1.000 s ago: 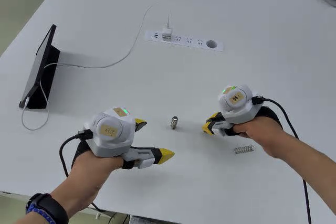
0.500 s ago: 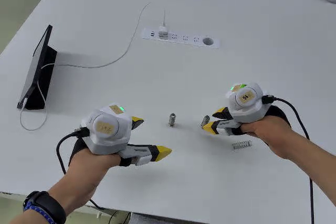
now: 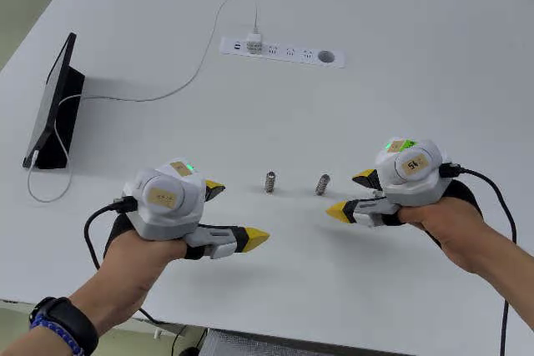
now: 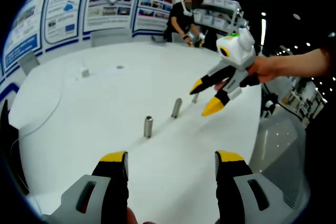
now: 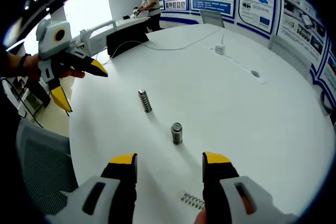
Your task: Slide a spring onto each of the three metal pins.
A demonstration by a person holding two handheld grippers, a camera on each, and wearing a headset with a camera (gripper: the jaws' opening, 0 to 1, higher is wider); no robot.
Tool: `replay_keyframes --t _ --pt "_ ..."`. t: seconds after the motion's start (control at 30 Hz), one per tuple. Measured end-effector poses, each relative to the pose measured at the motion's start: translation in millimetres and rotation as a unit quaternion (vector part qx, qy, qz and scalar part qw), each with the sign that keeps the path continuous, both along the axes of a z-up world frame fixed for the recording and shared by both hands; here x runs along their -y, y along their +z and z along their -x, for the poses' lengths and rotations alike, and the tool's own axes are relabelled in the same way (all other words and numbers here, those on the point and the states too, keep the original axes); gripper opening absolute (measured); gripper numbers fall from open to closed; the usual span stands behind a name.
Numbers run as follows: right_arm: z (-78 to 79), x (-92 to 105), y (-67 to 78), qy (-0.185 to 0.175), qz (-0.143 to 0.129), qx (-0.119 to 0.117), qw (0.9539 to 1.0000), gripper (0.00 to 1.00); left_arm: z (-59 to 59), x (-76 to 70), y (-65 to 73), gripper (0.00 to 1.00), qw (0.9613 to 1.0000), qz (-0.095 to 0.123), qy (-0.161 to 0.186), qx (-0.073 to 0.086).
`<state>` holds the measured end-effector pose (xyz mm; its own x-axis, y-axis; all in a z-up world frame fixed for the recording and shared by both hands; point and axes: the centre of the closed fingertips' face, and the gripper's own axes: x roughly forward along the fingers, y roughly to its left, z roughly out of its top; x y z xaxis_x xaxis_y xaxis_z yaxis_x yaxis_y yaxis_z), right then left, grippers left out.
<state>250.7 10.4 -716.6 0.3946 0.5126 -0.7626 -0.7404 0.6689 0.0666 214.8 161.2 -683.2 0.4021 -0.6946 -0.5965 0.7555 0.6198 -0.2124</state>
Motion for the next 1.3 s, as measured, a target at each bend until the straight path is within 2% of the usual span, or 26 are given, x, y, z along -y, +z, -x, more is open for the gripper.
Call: replay_keyframes --t 0.23,0.37,0.5,0.77,1.3 --pt "9.0 1.3 0.8 -0.019 -0.017 -0.002 0.9997 0.54 -1.1 0.2 -0.5 0.68 1.0000 0.001 0.000 -0.002" --pt "14.0 0.7 4.6 -0.036 -0.038 -0.002 0.9986 0.57 -1.2 2.5 0.1 0.68 1.0000 0.002 -0.001 -0.001" --pt "17.9 3.3 4.7 -0.042 -0.041 0.001 0.9983 0.60 -0.5 4.3 0.8 0.69 1.0000 0.002 -0.004 -0.002" --pt "23.9 12.5 14.2 -0.068 -0.058 0.012 0.9959 0.64 0.3 6.8 0.4 0.69 1.0000 0.003 -0.007 -0.001" --pt "32.0 38.5 14.6 -0.128 -0.073 0.017 0.9889 0.67 -2.8 18.7 4.4 0.69 0.9999 0.009 -0.013 0.004"
